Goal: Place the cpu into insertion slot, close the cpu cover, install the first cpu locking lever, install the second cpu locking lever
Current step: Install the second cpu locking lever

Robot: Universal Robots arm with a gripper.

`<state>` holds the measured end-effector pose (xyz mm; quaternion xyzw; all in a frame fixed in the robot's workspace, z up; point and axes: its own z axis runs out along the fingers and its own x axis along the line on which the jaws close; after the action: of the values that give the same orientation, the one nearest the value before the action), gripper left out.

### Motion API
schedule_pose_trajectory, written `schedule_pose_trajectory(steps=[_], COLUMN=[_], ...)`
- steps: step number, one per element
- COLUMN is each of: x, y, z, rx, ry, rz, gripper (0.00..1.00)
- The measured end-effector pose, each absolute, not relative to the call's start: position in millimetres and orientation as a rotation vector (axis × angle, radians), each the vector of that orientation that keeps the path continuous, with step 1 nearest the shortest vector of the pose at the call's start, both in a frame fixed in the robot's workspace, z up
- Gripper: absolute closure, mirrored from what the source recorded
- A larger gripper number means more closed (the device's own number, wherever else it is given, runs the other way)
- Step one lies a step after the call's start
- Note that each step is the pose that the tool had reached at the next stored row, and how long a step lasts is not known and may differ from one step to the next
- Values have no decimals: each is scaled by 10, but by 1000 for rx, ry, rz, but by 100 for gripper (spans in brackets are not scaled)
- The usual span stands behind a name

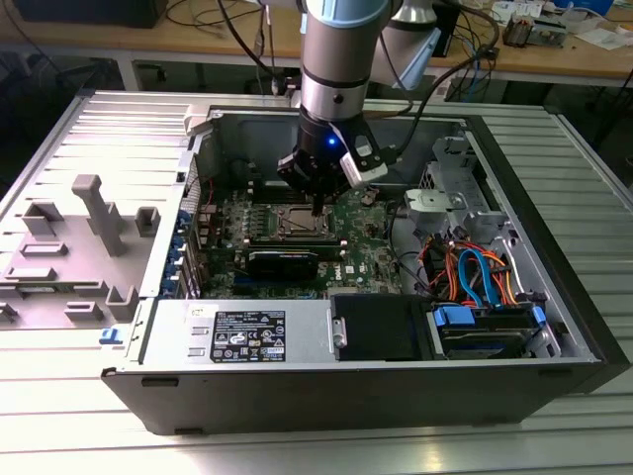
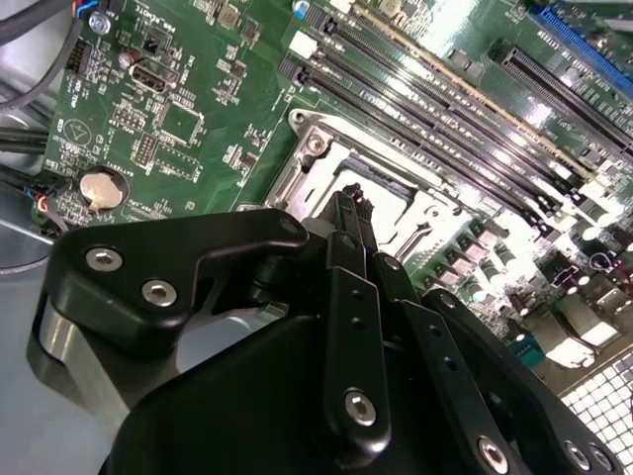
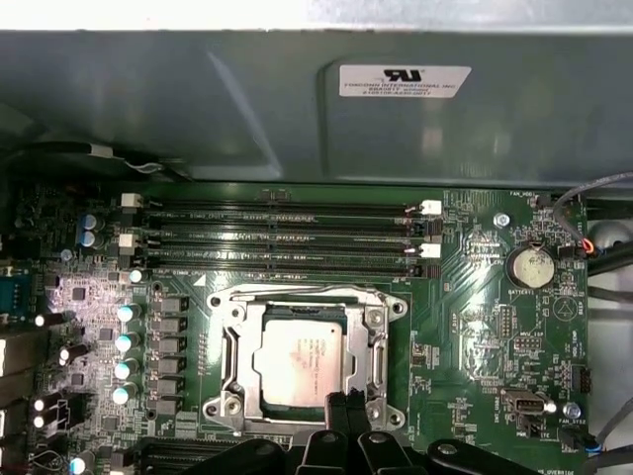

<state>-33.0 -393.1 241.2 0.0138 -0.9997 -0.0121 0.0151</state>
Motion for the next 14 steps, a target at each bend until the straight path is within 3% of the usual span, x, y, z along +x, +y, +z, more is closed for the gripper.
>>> schedule_pose_trajectory(steps=[14], x=[-330], y=[-3973], z=[2487], rx=[43], ry=[-3111], rz=[-38], gripper=[89])
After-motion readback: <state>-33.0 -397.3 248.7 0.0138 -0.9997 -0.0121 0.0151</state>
